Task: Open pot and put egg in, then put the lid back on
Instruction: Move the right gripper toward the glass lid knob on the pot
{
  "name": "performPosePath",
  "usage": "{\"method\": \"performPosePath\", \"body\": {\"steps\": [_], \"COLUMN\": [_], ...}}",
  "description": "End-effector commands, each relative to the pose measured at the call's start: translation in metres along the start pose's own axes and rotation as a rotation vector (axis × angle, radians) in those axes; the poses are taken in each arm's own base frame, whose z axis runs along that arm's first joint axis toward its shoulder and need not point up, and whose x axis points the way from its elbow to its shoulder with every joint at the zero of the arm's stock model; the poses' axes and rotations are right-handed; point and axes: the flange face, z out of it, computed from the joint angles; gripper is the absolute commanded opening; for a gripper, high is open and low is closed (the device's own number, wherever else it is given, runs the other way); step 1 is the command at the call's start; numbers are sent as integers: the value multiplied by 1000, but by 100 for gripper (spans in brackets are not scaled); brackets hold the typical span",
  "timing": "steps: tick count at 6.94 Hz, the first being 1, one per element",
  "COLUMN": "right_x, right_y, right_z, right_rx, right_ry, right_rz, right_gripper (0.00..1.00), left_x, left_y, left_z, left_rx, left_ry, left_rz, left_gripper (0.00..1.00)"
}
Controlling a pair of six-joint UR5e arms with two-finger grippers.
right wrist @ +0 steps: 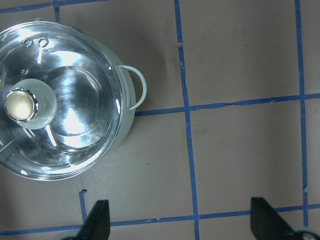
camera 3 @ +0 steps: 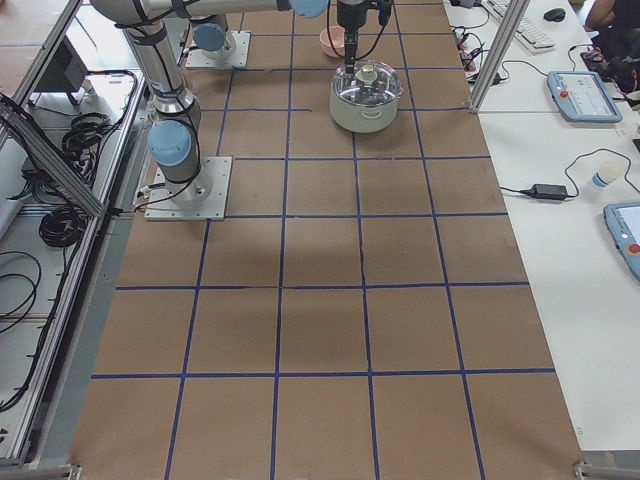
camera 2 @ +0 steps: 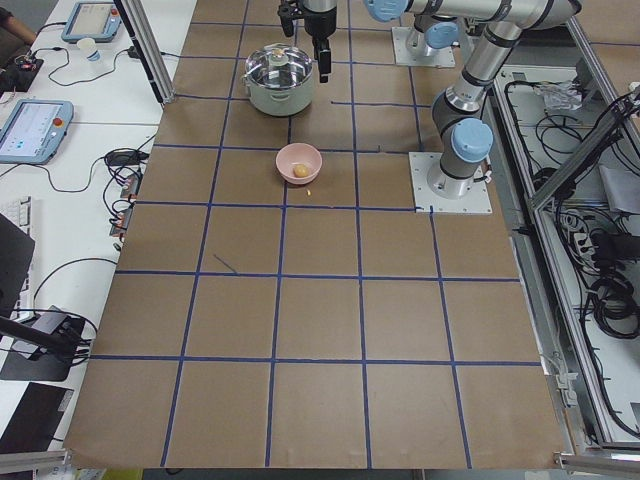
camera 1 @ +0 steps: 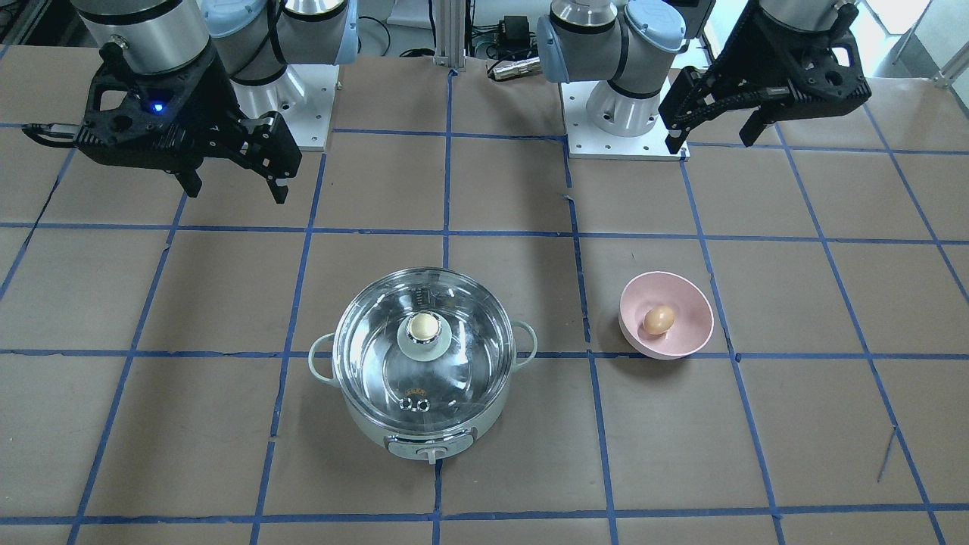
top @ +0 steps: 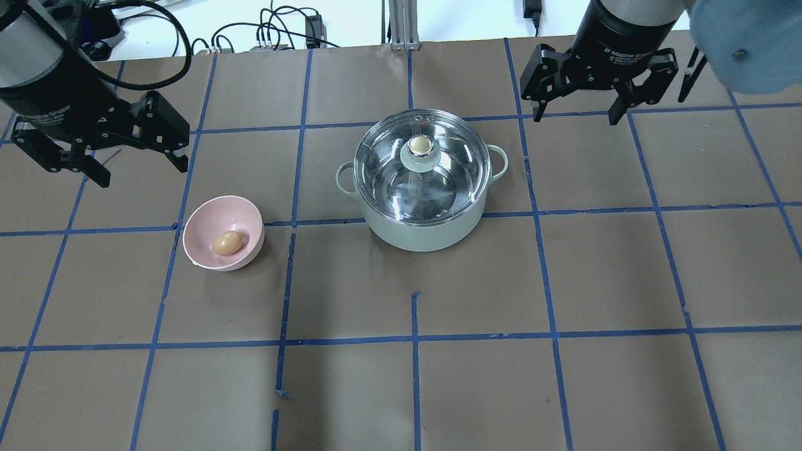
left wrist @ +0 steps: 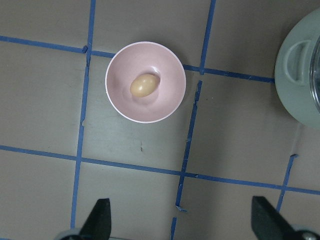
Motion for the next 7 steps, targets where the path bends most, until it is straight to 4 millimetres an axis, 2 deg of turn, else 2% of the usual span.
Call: {"method": "performPosePath", "body": {"steps": [1,5,7], "right_x": [0,0,-6], "right_y": [0,-1,-3], "right_z": [1,2,9], "right_rx": [-1,3,-15], "right_ry": [0,1,-5], "right_rz": [0,-3,-10], "right_gripper": [100,100,100], "left_x": [0,0,0], "left_y": [0,0,0], "left_z": [0,0,0], "left_rx": [1,-1,1], "left_ry": [0,2,0], "left_rz": [0,0,2], "left_gripper": [100,100,100]}}
